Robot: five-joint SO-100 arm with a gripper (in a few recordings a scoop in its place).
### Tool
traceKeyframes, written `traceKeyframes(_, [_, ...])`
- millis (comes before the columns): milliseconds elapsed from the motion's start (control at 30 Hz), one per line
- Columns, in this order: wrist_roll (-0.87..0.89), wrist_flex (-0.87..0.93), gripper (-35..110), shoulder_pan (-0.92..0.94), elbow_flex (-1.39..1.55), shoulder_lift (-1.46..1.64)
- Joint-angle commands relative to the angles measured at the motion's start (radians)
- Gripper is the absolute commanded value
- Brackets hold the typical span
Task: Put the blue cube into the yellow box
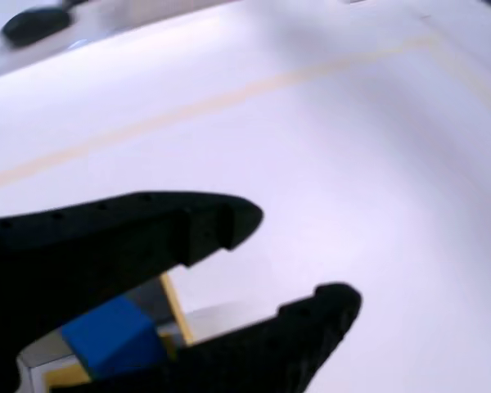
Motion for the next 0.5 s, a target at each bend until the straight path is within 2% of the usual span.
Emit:
traceKeyframes(0, [-0.015, 0.043, 15, 0.083, 0.032, 0.143])
traceKeyframes(467, [-0.026, 0.354, 10, 0.207, 0.466, 0.652])
